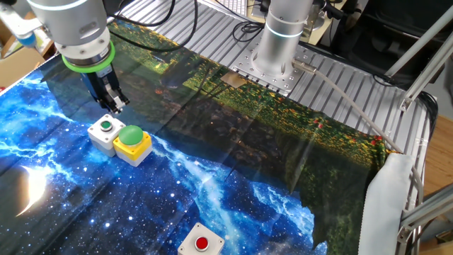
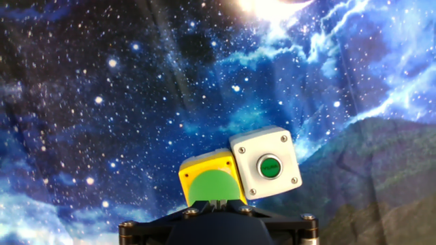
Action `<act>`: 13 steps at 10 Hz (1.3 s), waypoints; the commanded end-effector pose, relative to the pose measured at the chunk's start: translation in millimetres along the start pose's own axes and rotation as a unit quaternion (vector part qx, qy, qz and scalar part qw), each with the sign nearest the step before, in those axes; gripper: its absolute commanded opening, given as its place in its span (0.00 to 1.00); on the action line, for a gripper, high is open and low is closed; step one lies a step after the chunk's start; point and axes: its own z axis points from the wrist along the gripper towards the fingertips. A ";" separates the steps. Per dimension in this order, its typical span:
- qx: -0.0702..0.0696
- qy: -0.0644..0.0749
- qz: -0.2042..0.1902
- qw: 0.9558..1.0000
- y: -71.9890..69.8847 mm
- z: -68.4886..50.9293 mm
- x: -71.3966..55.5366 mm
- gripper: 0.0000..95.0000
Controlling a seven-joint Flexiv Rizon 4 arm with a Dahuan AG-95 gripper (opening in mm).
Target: Press three buttons from left to right in sequence
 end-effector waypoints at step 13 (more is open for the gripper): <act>-0.007 -0.048 -0.003 0.999 -0.3 2.6 -2.8 0.00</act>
